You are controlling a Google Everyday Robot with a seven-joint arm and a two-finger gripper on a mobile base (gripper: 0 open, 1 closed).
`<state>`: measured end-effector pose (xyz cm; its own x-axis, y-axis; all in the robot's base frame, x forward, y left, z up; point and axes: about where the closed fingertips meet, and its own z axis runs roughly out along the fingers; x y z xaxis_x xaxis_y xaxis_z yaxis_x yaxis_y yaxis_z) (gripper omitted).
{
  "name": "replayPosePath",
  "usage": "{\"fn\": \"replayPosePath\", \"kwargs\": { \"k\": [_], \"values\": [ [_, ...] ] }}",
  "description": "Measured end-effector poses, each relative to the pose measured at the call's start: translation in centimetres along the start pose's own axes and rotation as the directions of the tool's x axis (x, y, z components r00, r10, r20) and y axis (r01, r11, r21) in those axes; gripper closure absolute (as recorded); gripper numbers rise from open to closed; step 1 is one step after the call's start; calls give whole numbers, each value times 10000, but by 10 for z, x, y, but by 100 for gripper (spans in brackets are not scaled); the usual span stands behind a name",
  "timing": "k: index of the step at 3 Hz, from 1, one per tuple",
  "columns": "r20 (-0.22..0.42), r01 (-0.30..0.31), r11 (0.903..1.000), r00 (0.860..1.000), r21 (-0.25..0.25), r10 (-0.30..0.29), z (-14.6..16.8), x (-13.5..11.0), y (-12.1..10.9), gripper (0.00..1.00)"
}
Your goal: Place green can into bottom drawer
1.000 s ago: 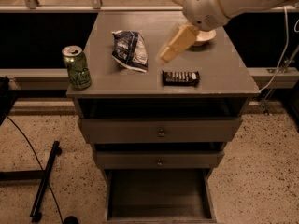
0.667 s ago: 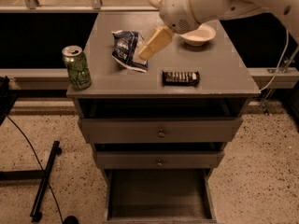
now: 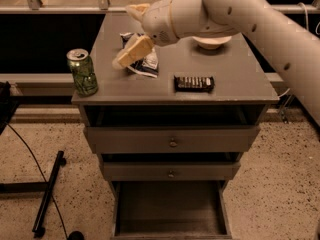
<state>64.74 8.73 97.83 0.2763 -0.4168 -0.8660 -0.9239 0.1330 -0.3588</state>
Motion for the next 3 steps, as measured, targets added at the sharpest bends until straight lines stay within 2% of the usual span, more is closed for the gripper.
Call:
{"fn": "replayPosePath", "kwargs": {
  "k": [1,2,3],
  "values": [
    [891,-319,9982,9954,-512,363,35,-14,11,0],
    [1378,-407,9934,9889,-1073,554,65,-28,31,0],
    [1273,-609,9917,9890,-1135,753,92,-23,39,0]
  ]
}}
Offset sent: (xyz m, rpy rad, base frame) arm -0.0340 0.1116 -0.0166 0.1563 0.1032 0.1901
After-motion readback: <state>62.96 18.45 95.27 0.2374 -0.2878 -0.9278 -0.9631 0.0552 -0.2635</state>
